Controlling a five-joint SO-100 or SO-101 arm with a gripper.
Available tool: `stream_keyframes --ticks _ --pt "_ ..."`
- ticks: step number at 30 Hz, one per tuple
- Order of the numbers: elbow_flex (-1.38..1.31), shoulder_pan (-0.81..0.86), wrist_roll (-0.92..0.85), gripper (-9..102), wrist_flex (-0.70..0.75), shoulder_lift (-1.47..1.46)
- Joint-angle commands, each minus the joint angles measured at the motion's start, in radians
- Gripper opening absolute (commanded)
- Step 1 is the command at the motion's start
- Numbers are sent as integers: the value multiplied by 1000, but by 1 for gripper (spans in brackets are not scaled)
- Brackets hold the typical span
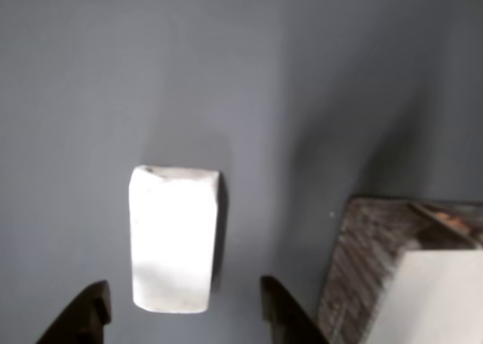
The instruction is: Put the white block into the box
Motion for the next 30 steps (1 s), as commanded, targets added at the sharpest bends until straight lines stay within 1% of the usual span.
stream_keyframes --ticks 1,30 --pt "-2 -21 -26 27 -11 8" --pt "3 -74 -35 25 -40 -94"
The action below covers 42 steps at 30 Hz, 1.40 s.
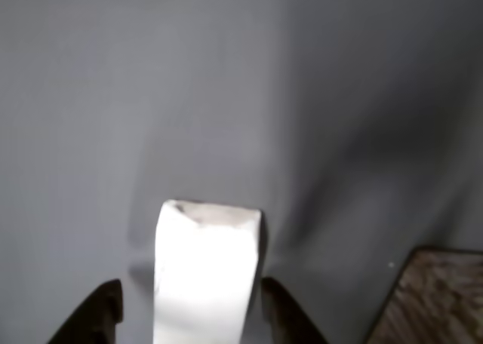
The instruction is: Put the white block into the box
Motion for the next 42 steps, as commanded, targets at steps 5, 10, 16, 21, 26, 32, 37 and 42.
stream_keyframes --ticks 5,10,16,21,26,32,37,42 --pt "8 -20 -17 25 -25 3" --pt "11 -17 -23 24 -25 3" --pt "25 -6 -48 16 -25 2" --pt "29 -5 -74 8 -25 2" --pt "37 -5 -71 -2 -20 2" --pt "37 -15 -46 -2 -26 5" --pt "44 -18 -61 -2 -9 55" --pt "51 14 -149 -2 48 190"
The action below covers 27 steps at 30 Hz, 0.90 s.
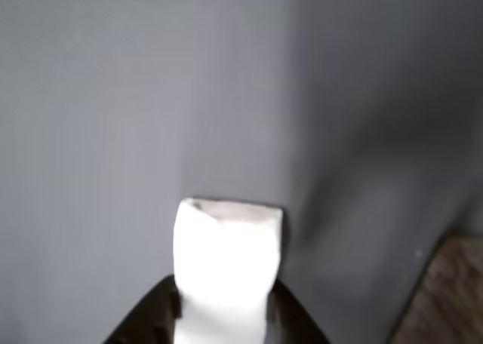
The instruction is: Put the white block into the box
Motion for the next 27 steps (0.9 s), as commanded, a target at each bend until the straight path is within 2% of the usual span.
stream_keyframes --ticks 1,12,27 --pt "-2 26 -69 -2 41 166" --pt "-121 204 11 -2 123 290" --pt "-611 416 195 -2 296 5"
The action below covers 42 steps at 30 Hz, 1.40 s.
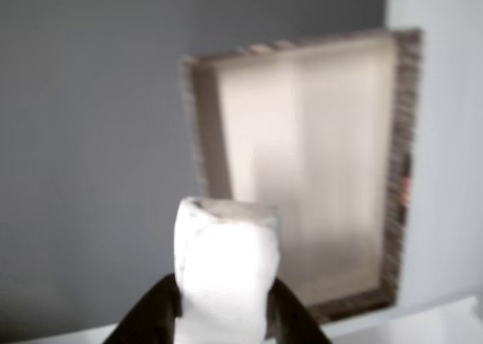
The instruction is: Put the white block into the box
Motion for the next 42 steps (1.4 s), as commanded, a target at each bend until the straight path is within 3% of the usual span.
stream_keyframes --ticks 1,7,13,27,42 --pt "-179 60 35 -2 18 -52" --pt "-350 94 158 -2 14 -230" --pt "-400 81 423 -2 2 -330" --pt "-494 43 304 -2 -11 -460" --pt "-624 12 291 -2 -20 -635"
